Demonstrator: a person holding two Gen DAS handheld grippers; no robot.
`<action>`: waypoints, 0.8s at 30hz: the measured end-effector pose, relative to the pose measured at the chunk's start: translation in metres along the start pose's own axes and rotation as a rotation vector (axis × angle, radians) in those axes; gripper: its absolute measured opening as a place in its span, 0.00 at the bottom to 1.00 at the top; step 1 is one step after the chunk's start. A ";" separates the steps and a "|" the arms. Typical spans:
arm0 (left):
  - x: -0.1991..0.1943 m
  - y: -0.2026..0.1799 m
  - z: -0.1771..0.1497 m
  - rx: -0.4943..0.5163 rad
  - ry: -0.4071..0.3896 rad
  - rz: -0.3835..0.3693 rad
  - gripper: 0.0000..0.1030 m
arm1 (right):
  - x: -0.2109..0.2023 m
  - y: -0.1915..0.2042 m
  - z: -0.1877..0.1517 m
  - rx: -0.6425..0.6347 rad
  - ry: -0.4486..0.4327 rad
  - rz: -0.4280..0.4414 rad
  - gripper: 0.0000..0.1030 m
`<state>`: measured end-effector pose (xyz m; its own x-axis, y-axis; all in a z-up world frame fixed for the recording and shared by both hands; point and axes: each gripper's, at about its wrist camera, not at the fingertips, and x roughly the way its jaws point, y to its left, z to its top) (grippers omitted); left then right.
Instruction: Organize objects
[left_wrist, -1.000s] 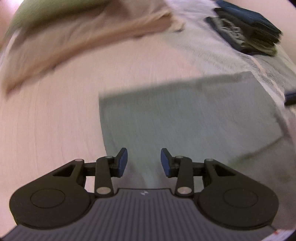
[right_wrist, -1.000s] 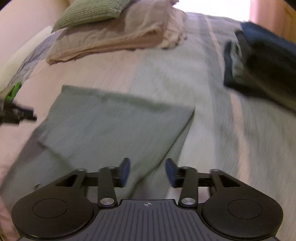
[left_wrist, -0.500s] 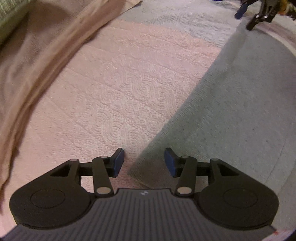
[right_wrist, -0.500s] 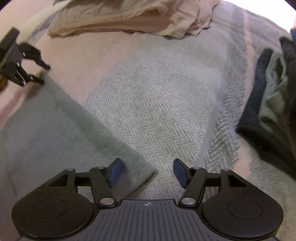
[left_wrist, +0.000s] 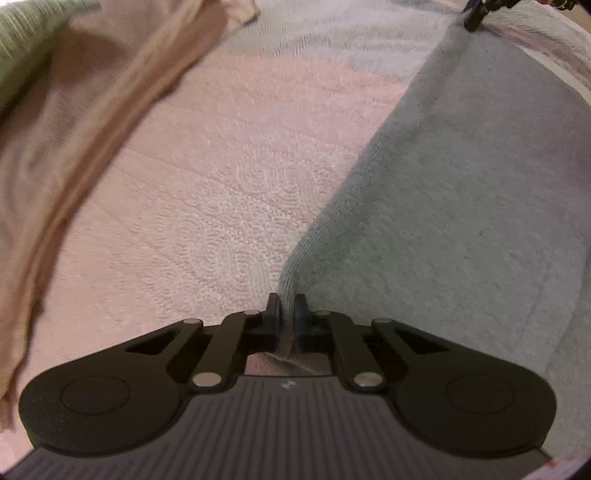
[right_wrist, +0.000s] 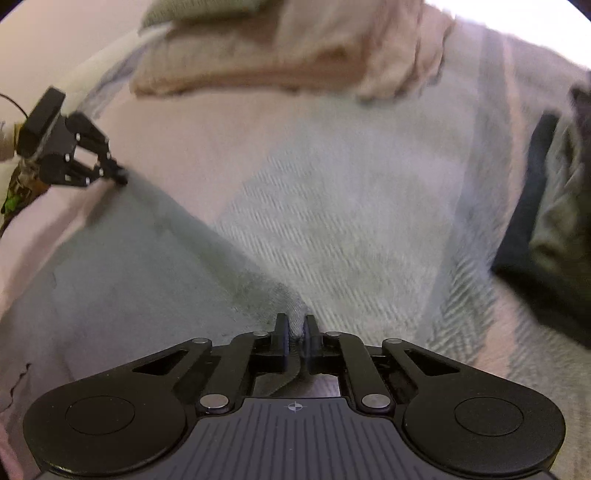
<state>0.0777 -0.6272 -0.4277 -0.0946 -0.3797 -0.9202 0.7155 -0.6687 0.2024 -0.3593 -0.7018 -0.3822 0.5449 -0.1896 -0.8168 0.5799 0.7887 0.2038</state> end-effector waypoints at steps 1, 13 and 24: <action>-0.008 -0.003 -0.001 0.005 -0.011 0.018 0.05 | -0.013 0.011 -0.001 -0.018 -0.034 -0.015 0.04; -0.183 -0.091 -0.078 -0.104 -0.276 0.207 0.05 | -0.138 0.206 -0.092 -0.195 -0.237 -0.296 0.03; -0.202 -0.224 -0.219 -0.433 -0.169 -0.020 0.15 | -0.086 0.354 -0.253 0.026 0.125 -0.411 0.07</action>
<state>0.0885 -0.2607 -0.3602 -0.1966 -0.4922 -0.8480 0.9323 -0.3616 -0.0063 -0.3542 -0.2588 -0.3764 0.1886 -0.4117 -0.8916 0.7494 0.6471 -0.1403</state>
